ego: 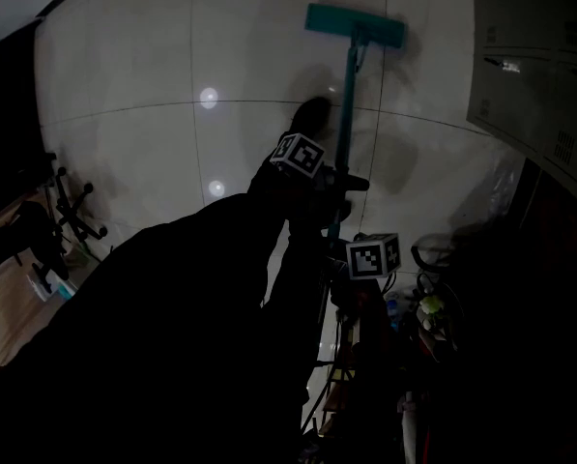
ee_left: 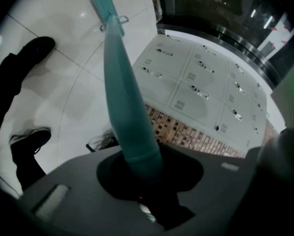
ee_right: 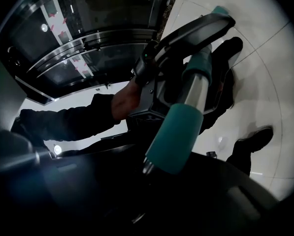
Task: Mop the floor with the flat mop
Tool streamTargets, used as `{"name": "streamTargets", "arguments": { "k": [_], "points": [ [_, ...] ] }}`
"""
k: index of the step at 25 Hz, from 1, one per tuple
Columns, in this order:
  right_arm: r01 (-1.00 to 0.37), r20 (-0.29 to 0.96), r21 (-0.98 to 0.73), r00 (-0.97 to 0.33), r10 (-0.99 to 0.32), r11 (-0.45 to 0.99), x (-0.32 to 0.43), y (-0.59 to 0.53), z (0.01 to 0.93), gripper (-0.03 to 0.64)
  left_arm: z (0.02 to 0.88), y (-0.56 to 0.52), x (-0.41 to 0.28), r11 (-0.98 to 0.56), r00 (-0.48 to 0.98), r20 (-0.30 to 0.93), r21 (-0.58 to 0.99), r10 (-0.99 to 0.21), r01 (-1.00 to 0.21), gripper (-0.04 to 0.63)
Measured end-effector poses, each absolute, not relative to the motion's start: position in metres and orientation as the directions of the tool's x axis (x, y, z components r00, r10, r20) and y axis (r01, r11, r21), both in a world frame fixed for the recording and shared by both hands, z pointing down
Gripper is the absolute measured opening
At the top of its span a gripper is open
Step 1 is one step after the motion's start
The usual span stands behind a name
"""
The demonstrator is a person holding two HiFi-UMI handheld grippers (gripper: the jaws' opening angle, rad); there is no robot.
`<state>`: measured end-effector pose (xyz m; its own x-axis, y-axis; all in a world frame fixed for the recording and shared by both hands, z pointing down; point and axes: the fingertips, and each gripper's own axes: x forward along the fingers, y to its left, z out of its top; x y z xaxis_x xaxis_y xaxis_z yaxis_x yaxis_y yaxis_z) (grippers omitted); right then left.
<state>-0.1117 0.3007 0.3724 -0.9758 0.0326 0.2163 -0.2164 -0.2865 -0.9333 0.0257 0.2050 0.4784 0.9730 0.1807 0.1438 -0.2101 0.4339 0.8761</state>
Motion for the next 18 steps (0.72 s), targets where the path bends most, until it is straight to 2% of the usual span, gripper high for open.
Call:
{"name": "streamTargets", "arguments": {
  "k": [5,18],
  "points": [
    [-0.232,0.225,-0.949,-0.973,0.058,-0.212,-0.107,0.32,0.373,0.086,0.469,0.216,0.027,0.394,0.976,0.133,0.899,0.172,-0.192,0.118],
    [-0.253,0.243,-0.95,-0.967,0.079,-0.18,-0.114,0.339,0.377,0.081,0.468,0.23,0.016,0.373,0.974,0.147,0.906,0.173,-0.202,0.117]
  ]
}}
